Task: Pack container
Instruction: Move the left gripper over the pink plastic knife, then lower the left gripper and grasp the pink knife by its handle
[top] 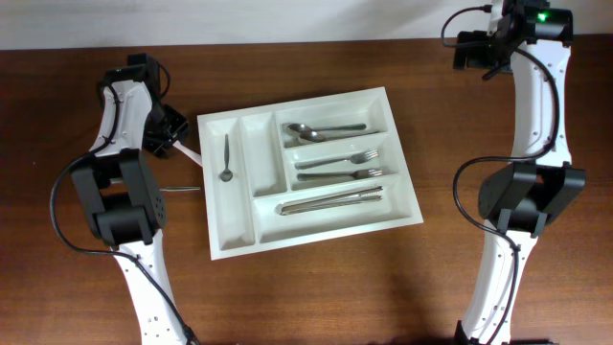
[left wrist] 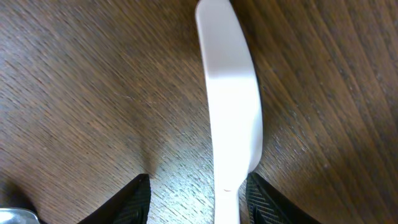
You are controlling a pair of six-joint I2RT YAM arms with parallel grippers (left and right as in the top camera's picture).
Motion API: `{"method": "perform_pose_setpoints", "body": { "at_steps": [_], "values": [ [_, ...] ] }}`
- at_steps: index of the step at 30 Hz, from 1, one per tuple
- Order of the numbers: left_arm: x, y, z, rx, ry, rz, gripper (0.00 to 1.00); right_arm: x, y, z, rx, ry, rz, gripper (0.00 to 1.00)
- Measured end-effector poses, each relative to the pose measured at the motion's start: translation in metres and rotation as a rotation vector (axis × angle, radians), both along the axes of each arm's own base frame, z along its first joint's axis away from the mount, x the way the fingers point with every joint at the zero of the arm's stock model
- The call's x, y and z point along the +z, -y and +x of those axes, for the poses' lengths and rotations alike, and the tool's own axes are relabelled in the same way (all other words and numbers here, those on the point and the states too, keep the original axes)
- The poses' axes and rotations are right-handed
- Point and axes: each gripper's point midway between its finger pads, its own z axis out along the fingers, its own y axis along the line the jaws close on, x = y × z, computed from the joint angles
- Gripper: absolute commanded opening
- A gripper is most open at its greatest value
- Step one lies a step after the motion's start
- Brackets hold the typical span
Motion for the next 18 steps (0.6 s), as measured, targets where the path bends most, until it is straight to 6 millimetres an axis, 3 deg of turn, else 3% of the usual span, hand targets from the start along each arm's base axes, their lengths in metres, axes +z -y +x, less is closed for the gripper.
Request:
{"method": "perform_pose_setpoints", "body": {
  "at_steps": [18],
  "values": [
    [0.001,0.012,-0.022,-0.018,-0.089,-0.062,0.52,0.0,0.0,0.0,0.0,0.0,0.0,0.99]
  ]
}}
